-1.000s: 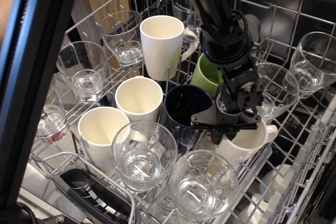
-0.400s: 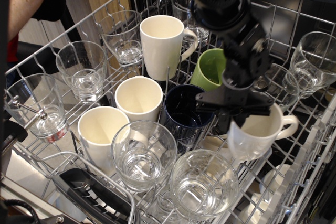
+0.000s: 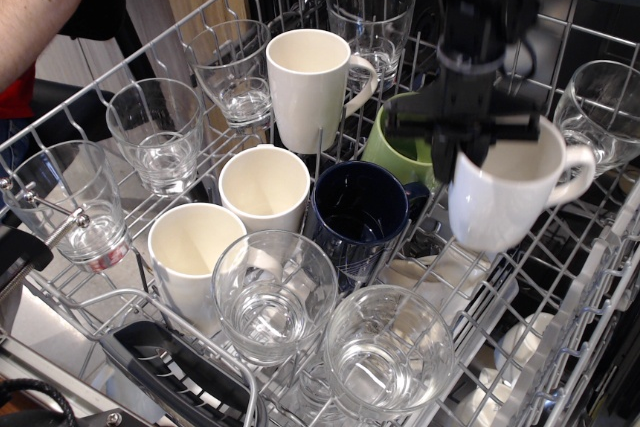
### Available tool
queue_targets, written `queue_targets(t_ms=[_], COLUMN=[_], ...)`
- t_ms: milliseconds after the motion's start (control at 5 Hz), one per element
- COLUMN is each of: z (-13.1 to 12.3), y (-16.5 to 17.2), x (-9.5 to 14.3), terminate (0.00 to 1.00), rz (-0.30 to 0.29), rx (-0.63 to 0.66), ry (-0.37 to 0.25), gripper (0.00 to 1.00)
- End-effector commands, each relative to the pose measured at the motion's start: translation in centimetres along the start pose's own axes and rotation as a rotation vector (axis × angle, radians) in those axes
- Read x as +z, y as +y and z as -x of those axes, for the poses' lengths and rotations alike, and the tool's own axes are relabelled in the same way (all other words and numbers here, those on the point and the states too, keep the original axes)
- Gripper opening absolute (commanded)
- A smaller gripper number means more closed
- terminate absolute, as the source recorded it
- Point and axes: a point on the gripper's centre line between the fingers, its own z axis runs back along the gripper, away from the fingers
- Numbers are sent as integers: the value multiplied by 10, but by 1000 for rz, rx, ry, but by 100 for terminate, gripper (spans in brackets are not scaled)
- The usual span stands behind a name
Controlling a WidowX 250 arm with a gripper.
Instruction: Pick up any cup
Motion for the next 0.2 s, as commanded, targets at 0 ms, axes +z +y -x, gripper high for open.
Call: queue_targets(t_ms=[0], z=[-12], y=[1], x=[63], terminate=[100], rz=[45], rx=[-55], ry=[-1], gripper=[0])
